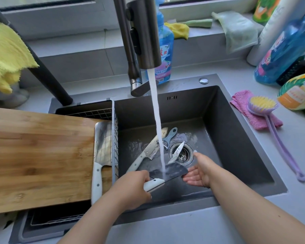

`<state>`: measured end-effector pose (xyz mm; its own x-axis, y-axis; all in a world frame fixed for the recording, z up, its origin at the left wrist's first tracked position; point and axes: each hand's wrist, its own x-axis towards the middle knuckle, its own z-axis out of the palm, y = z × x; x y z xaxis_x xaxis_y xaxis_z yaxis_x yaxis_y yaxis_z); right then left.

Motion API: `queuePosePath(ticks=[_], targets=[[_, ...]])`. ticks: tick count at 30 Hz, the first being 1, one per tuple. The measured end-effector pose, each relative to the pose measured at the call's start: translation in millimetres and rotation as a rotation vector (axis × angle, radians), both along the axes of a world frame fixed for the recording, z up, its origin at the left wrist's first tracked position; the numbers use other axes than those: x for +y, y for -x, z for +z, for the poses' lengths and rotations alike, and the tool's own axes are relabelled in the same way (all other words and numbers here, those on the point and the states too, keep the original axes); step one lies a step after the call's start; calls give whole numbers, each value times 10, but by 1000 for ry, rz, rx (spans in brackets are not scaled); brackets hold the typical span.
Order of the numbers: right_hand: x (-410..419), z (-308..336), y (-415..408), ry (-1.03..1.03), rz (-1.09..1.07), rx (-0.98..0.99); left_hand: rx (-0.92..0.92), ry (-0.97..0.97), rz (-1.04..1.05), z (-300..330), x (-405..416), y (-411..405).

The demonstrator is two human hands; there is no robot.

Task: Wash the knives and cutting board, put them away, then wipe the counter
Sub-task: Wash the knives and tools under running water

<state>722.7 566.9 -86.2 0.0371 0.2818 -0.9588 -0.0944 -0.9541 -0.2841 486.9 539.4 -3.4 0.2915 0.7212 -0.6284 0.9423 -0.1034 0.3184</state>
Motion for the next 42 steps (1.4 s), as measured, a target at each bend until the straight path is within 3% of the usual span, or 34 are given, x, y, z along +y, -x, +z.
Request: queuePosePath(ticks=[6,12,16,22,27,35,42], targets=[[22,48,11,-178,-147,-17,-14,-72,12,-1,7,-24],[29,18,19,-178,-119,-66,89,-129,12,-109,41,-73],[28,5,1,-231,-152,-98,-57,71,257,-231,83,-109],[34,34,-19,-344,-255,-181,-437,527,1011,-264,42,-253],[80,-1,-95,-398,-437,-279,-703,771,1281,-272,-4,-285],[82,-44,-129,-400,-527,-318,-851,1063,1498,-247,-10,-288],[80,3,-100,-394,-515,-291,-888,1041,1525,-158,24,-258]])
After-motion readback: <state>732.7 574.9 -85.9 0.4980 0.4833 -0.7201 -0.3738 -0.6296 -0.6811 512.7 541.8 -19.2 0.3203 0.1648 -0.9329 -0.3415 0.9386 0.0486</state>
